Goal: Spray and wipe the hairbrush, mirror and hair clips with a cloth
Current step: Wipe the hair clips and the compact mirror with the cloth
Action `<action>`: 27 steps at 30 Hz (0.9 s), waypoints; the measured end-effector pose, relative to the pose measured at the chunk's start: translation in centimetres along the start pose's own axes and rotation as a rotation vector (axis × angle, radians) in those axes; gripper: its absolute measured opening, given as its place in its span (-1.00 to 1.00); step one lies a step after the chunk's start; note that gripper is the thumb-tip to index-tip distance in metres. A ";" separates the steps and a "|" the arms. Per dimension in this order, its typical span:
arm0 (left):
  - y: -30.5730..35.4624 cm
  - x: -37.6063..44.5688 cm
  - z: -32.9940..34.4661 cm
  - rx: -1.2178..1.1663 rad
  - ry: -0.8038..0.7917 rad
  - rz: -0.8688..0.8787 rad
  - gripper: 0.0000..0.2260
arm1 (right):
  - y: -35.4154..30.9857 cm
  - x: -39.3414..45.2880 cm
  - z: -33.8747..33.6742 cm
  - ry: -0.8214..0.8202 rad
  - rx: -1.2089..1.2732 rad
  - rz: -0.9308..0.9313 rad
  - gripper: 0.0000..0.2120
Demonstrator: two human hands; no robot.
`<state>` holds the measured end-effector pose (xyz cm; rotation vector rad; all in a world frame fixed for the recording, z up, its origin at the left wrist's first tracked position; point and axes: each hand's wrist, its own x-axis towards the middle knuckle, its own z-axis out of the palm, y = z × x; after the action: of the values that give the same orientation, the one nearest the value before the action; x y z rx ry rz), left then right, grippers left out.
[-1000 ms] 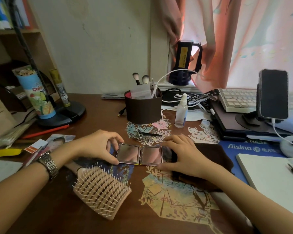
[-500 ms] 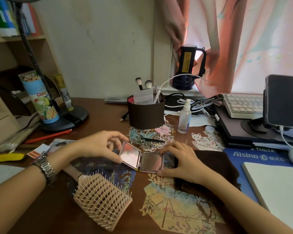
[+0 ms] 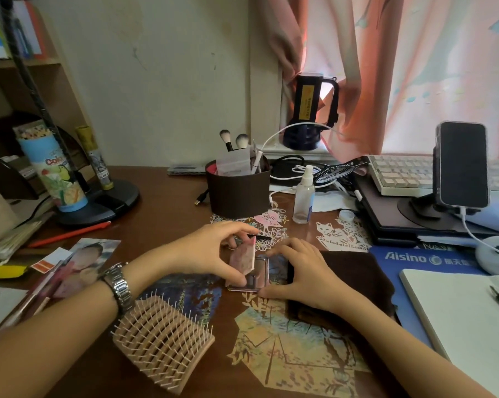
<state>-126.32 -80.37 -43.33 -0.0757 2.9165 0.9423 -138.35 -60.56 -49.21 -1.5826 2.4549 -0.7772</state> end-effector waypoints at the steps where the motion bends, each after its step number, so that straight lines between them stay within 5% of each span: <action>1: 0.1 0.2 0.2 0.018 0.007 0.010 -0.23 | -0.1 0.0 -0.2 0.012 0.017 0.004 -0.26; 8: 0.1 1.1 1.8 0.122 -0.002 0.041 -0.20 | 0.1 -0.3 -1.2 0.014 -0.039 0.025 -0.04; 27: -0.7 -0.2 -0.7 0.170 -0.283 -0.072 -0.28 | -0.1 -0.5 -1.0 -0.059 -0.027 0.016 -0.08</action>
<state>-126.14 -81.30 -43.16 -0.0339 2.6971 0.6321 -138.45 -59.84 -48.42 -1.5695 2.4437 -0.6882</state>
